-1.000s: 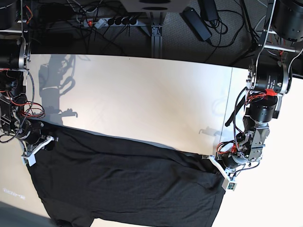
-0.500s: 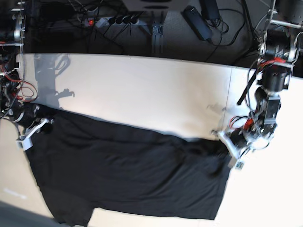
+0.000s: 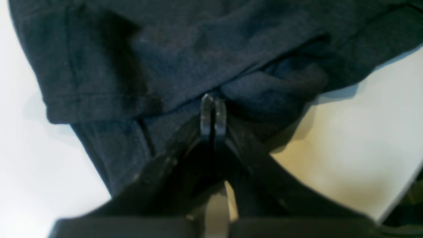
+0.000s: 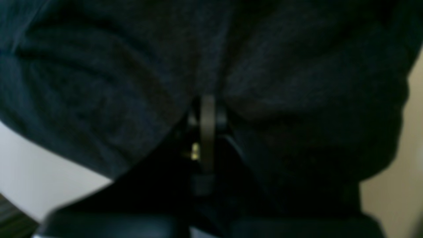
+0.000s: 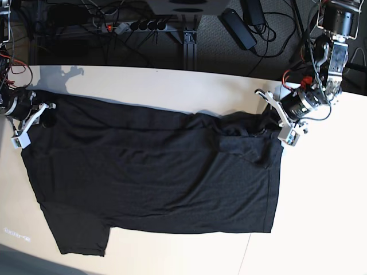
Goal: Fold the T-shirt properly
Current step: 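Lay the hem down over the shirt and open both grippers, then grasp the folded shirt's edges with both grippers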
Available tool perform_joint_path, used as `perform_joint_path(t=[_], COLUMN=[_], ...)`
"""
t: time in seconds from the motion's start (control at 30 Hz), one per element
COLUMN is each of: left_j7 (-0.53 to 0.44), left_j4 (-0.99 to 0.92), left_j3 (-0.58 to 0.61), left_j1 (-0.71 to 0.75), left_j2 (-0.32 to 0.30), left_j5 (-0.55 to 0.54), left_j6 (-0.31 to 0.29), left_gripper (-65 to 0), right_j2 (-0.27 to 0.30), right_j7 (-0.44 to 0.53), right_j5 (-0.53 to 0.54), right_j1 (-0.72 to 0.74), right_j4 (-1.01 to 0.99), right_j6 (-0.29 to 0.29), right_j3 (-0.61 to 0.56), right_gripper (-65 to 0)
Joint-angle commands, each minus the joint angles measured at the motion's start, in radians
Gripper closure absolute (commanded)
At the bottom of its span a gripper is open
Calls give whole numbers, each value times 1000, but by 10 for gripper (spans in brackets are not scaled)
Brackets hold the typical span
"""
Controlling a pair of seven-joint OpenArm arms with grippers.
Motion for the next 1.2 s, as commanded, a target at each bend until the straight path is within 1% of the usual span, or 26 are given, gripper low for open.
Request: perform_joint_path(t=[0.0, 0.1, 0.23, 0.47, 0.57, 0.6, 0.63, 0.7, 0.8, 0.9, 0.97, 1.07, 1.13, 1.17], left_j7=[95, 94, 94, 63, 71, 93, 117, 171, 189, 191, 190, 183, 183, 183], left_j4=[14, 68, 128, 165, 211, 235, 262, 328, 420, 445, 408, 269, 128, 47], left_j3=[-6, -24, -28, -38, -88, -114, -146, -219, -330, -386, -384, -351, -321, -304], left_j1=[34, 88, 140, 151, 149, 149, 149, 149, 144, 93, 32, -105, -215, -270], left_j2=[-12, -12, -12, -12, -12, -12, -12, -12, -21, -39, -48, -47, -42, -40], left_j5=[53, 54, 53, 52, 11, -17, -48, -116, -195, -220, -220, -215, -215, -216], left_j6=[-11, -11, -11, -11, -11, -11, -11, -11, -11, -8, 23, 46, 48, 48], left_gripper=[0, 0, 0, 0, -217, -270, -299, -304, -304, -304, -306, -306, -306, -322], right_j2=[19, 19, 19, 19, 19, 19, 19, 19, 19, 19, 19, 19, 18, 18], right_j7=[-75, -77, -77, -61, -56, -53, -53, -53, -53, -53, -53, -52, -50, -51], right_j5=[-29, -6, 0, 0, 0, 0, 0, -1, -1, -2, -12, -19, -20, -20], right_j1=[-36, -108, -181, -204, -204, -204, -204, -204, -204, -204, -204, -204, -204, -204], right_j4=[9, 42, 72, 80, 80, 80, 80, 80, 80, 80, 80, 80, 80, 80], right_j6=[61, 62, 62, 61, 61, 61, 61, 61, 61, 61, 61, 61, 61, 61], right_j3=[28, 111, 177, 193, 193, 193, 193, 193, 193, 193, 193, 193, 193, 193], right_gripper=[0, 0, 0, 0, 0, 0, 0, 0, 0, 0, 0, 0, 0, 0])
